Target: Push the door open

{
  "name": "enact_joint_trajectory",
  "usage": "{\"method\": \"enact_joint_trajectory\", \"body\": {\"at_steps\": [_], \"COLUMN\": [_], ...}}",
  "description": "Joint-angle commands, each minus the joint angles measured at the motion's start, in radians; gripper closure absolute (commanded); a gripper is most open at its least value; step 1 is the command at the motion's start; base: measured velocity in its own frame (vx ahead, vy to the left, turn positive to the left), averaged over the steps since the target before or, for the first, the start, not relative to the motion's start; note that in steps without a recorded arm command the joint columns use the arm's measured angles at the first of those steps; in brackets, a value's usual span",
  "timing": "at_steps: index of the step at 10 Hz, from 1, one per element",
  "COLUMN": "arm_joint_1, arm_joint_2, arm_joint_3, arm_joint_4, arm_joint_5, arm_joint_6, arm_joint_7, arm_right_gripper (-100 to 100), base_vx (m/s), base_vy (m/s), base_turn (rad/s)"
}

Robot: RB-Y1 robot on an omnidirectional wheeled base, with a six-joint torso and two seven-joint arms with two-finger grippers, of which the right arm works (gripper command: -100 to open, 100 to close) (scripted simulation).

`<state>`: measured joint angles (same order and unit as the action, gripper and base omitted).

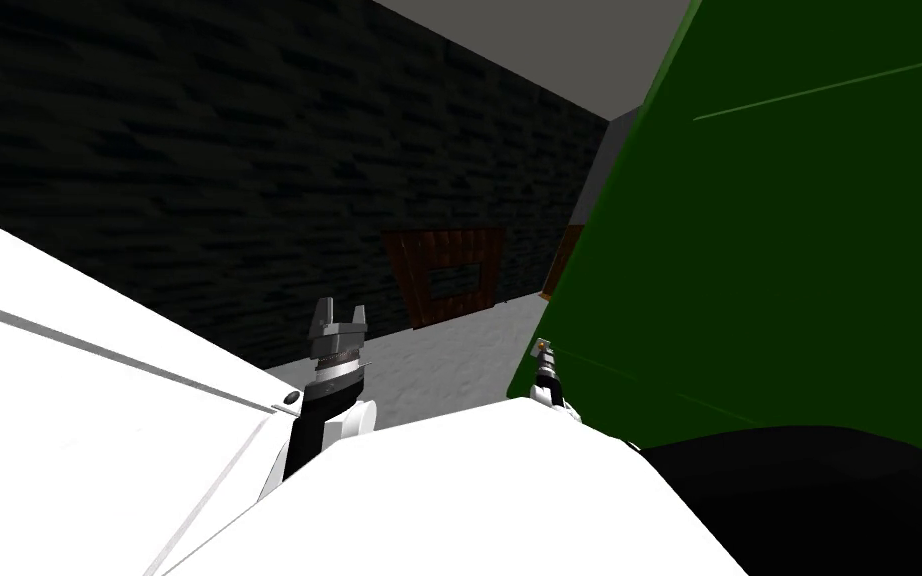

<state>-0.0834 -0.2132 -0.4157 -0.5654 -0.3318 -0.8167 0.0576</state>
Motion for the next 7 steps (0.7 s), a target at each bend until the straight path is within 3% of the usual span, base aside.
{"method": "enact_joint_trajectory", "body": {"at_steps": [1,6,7], "arm_joint_1": [-0.014,-0.006,-0.006], "arm_joint_2": [-0.014,-0.025,-0.025], "arm_joint_3": [-0.017,-0.078,-0.078], "arm_joint_4": [0.027,0.038,0.038], "arm_joint_5": [-0.011,-0.052,-0.052], "arm_joint_6": [-0.017,-0.024,-0.024], "arm_joint_7": [0.003,0.03,0.03], "arm_right_gripper": [100,100,100], "base_vx": [0.225,0.237,0.145], "base_vy": [-0.071,-0.043,-0.023], "base_turn": [-0.035,-0.047,-0.044]}}
